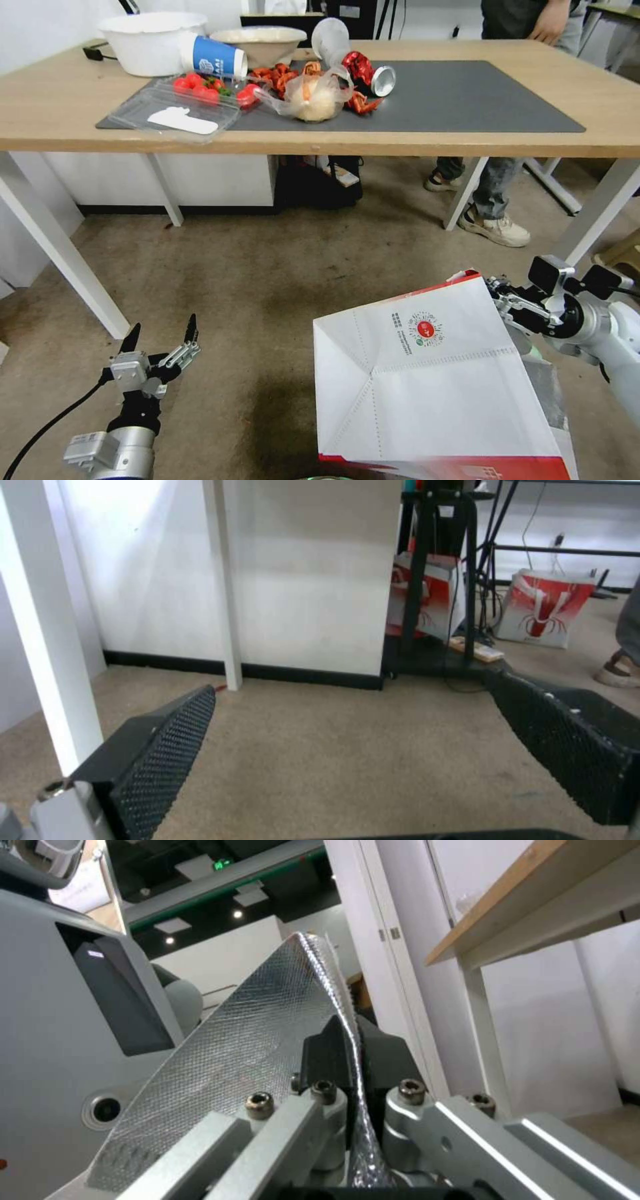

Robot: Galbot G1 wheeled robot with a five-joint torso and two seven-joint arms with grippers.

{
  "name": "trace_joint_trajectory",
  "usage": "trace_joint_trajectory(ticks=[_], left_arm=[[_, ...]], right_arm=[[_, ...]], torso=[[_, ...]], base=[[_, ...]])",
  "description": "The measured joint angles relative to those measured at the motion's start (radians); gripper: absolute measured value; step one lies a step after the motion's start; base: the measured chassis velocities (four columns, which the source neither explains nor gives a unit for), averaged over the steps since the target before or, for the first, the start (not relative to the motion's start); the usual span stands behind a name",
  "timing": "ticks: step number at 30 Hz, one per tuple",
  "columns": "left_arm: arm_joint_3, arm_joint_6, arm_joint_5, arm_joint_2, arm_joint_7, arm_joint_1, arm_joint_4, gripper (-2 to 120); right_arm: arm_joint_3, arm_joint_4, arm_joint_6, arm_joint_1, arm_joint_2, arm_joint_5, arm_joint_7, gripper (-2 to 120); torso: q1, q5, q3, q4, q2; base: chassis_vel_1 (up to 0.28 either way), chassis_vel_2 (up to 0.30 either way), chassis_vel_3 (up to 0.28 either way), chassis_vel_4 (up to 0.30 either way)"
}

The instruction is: Pick up the food delivery bag from the floor and place it on the table.

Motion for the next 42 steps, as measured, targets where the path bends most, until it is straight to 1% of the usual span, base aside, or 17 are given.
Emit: trace_joint_trajectory(ticks=[1,4,5,7,9,13,18,29,33,36,42], left_arm=[[0.0,0.0,0.0,0.0,0.0,0.0,0.0,100],[0.0,0.001,0.002,0.0,-0.002,0.0,0.0,100],[0.0,0.001,0.002,0.0,-0.002,0.0,0.0,100],[0.0,0.002,0.003,-0.001,-0.003,-0.001,0.0,100],[0.0,0.002,0.005,-0.001,-0.004,-0.001,0.0,100],[0.001,0.006,0.01,-0.001,-0.007,-0.001,0.0,100],[0.002,0.006,0.01,-0.001,-0.007,0.0,-0.003,100],[0.003,0.006,0.01,-0.001,-0.01,0.0,-0.004,100],[0.003,0.007,0.01,0.0,-0.011,0.0,-0.004,100],[0.003,0.008,0.011,0.0,-0.011,-0.001,-0.003,100],[0.005,0.011,0.011,-0.002,-0.011,-0.001,-0.003,100]], right_arm=[[0.0,0.0,0.0,0.0,0.0,0.0,0.0,0],[-0.001,0.0,0.0,0.0,0.0,0.002,0.0,0],[-0.001,0.0,0.0,0.0,0.0,0.002,0.0,0],[-0.001,0.0,0.0,0.0,0.0,0.003,0.0,0],[-0.001,0.0,0.0,0.0,0.0,0.003,0.0,0],[-0.001,0.0,0.003,0.001,0.0,0.005,0.004,0],[-0.001,-0.001,0.005,0.001,0.0,0.007,0.007,0],[-0.001,-0.002,0.005,-0.001,-0.002,0.008,0.009,0],[-0.001,-0.001,0.005,-0.002,-0.002,0.007,0.009,0],[-0.001,-0.002,0.005,-0.002,-0.003,0.006,0.009,0],[-0.001,-0.003,0.006,-0.002,-0.003,0.006,0.011,0]], torso=[[0.0,0.0,0.0,0.0,0.0],[0.001,-0.0001,0.013,-0.0001,0.015],[0.001,-0.0001,0.013,-0.0001,0.015],[0.003,0.0,0.025,-0.0001,0.028],[0.004,0.0,0.028,-0.0002,0.033],[0.008,-0.0001,0.047,-0.0001,0.055],[0.012,0.0,0.059,-0.0002,0.071],[0.022,0.0,0.097,-0.0001,0.119],[0.025,0.0,0.104,-0.0001,0.129],[0.029,0.0,0.116,-0.0001,0.145],[0.032,-0.0001,0.125,-0.0001,0.157]], base=[[0.0,0.0,0.0,0.0],[0.0,0.0,0.0,0.0],[0.0,0.0,0.0,0.0],[0.0,0.0,0.0,0.0],[0.0,0.0,0.0,0.0],[0.0,0.0,0.0,0.0],[0.0,0.0,0.0,0.0],[0.0,0.0,0.0,0.0],[0.0,0.0,0.0,0.0],[0.0,0.0,0.0,0.0],[0.0,0.0,0.0,0.0]])
